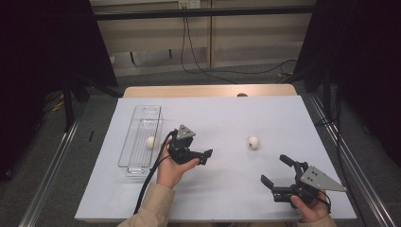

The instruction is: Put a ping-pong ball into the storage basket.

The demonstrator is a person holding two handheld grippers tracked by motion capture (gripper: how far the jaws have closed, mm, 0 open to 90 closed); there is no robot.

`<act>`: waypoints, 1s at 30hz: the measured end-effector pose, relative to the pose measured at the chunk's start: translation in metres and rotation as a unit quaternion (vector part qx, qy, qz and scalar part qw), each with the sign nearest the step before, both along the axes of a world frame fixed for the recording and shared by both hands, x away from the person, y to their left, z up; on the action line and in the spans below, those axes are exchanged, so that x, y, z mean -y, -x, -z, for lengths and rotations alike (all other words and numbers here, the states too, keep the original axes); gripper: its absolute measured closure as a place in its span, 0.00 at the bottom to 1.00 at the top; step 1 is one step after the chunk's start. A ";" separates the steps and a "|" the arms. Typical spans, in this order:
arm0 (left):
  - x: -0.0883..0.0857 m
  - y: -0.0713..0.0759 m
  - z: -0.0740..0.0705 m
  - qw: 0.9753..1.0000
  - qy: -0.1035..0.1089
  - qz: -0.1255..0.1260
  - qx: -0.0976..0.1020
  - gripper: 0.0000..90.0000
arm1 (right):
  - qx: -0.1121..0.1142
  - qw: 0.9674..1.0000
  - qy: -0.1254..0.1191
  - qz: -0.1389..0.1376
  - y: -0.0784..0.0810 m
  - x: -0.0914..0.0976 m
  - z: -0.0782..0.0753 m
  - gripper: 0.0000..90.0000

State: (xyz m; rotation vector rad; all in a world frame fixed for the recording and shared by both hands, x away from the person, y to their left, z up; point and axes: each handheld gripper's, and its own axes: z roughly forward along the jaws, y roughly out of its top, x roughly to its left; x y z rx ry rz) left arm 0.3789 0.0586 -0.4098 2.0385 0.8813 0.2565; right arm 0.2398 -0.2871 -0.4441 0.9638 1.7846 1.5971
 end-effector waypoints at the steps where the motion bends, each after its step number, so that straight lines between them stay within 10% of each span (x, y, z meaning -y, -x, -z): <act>1: 0.000 0.000 0.000 1.000 0.000 0.000 -0.001 0.10 | 0.000 1.000 0.000 -0.001 0.000 0.000 0.000 0.03; 30: 0.018 -0.002 0.008 1.000 -0.006 0.015 0.000 0.10 | 0.001 1.000 0.000 -0.003 -0.001 -0.001 0.000 0.03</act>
